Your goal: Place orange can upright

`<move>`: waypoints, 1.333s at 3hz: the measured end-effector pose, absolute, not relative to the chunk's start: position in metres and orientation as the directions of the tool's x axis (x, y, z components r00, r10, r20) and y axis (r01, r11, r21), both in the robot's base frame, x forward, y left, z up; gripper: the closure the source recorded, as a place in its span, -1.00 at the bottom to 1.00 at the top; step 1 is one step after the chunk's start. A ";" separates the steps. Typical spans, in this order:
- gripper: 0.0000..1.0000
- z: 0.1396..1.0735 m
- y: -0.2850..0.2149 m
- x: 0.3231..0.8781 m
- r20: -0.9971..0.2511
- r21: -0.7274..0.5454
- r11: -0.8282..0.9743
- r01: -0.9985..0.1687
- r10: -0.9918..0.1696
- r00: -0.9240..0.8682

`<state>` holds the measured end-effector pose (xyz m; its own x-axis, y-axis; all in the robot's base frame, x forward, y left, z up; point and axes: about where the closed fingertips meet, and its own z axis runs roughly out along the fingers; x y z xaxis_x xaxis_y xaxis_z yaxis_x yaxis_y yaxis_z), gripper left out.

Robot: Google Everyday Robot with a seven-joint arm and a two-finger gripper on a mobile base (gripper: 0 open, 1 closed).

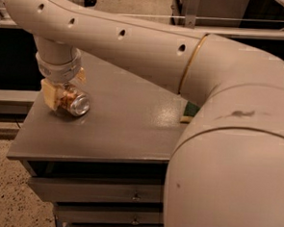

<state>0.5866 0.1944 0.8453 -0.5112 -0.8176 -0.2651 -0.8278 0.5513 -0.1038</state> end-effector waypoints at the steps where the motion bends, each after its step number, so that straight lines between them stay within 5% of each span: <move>1: 0.20 0.846 0.193 0.589 -0.265 -0.119 0.567 -0.815 -0.809 -0.524; 3: 1.00 0.888 0.184 0.606 -0.453 -0.086 0.545 -0.834 -0.767 -0.455; 4: 1.00 0.918 0.174 0.620 -0.630 -0.033 0.501 -0.865 -0.682 -0.371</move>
Offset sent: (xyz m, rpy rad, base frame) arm 0.0171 -0.0087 0.0354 0.1097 -0.0966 -0.0010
